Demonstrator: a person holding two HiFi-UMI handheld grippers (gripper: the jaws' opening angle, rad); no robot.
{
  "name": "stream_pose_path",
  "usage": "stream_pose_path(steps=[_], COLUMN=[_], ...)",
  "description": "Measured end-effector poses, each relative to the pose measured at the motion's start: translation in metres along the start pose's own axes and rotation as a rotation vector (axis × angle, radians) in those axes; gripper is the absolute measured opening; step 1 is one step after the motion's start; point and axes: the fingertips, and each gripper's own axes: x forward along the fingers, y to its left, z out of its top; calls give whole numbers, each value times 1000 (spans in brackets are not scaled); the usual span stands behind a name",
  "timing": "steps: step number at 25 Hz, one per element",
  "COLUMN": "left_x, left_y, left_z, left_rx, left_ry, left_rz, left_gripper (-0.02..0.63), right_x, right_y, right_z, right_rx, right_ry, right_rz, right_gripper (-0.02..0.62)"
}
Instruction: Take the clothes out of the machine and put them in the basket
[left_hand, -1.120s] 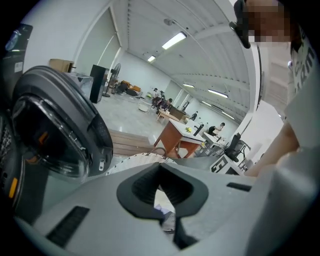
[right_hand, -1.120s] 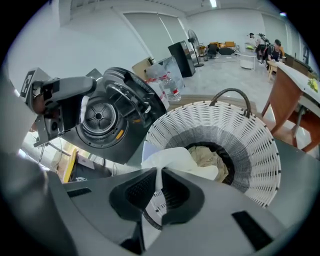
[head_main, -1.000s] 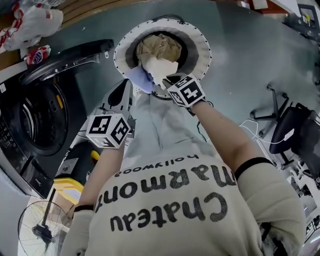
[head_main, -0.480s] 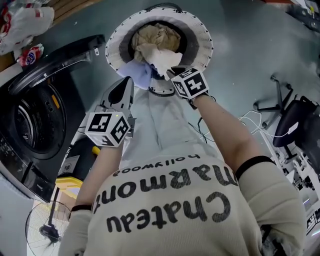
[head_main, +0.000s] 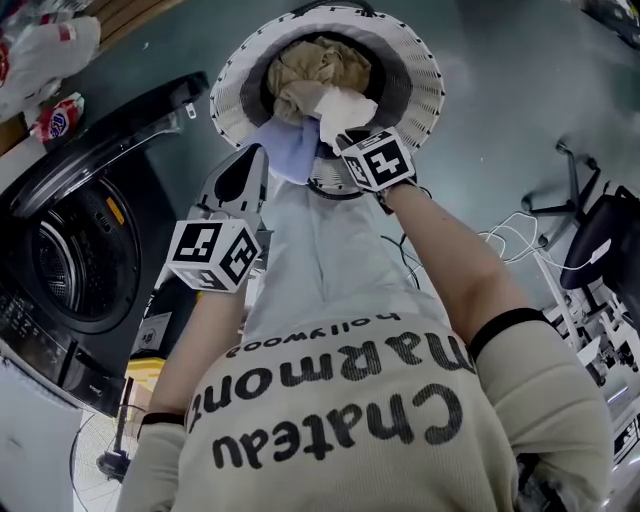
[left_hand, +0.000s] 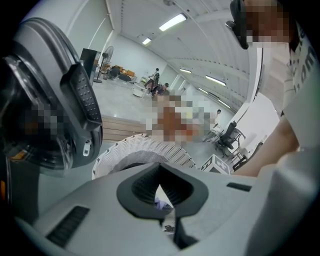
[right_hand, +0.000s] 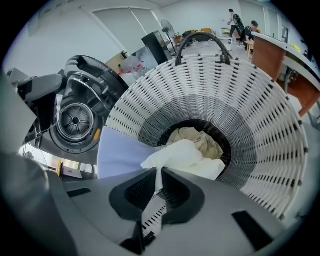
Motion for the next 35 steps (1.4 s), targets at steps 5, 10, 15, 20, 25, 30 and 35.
stream_pose_path(steps=[5,10,15,20,25,30,35], left_x=[7,9,10,11,13,11,5], left_y=[13,24,31,35,35,29,21], left_z=[-5,-16,-24,-29,-34,-34,-31], left_rx=[-9,-23,-30,-45,-47,-31,-33], left_ry=[10,31,43,45,55,53,43], left_rz=[6,4,3,-3,-7,-25,-16], left_gripper=[8,8,8,8,8,8,8], right_x=[22,38,50,56,61,63,57], right_y=[-13,-23,-34,-43,-44,-43,-40], right_z=[2,-4,-14,-20,-16,-15,-14], right_rx=[26,70,85,99,81,86,79], right_ry=[18,59,103,113,109,113,107], right_rz=[-28,-41,-85,-117,-123,-159,-177], right_gripper=[46,46,46,48,48,66,124])
